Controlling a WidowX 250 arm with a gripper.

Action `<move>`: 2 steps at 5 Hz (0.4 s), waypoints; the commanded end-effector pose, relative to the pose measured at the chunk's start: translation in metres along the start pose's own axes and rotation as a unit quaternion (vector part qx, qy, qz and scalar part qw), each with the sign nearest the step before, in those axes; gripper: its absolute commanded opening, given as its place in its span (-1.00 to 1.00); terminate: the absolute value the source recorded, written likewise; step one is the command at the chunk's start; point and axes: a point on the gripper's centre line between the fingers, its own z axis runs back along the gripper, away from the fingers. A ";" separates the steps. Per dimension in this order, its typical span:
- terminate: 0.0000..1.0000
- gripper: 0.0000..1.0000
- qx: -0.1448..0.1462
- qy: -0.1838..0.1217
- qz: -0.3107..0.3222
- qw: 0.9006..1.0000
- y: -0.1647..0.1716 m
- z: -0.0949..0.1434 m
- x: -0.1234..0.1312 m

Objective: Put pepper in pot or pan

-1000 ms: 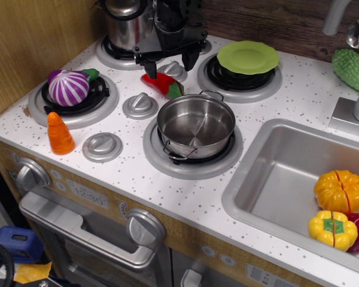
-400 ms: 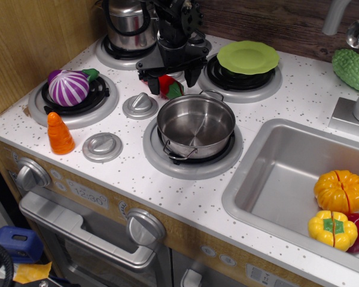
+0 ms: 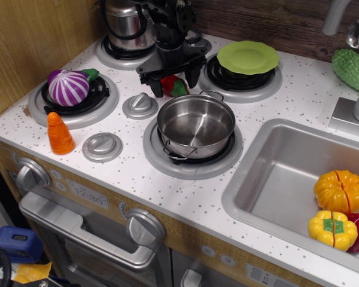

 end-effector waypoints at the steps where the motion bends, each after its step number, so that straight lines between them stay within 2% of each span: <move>1: -1.00 -1.00 -0.011 -0.009 0.021 1.000 0.001 0.005 0.008; 2: -1.00 -1.00 -0.015 -0.005 0.021 1.000 0.002 0.004 0.012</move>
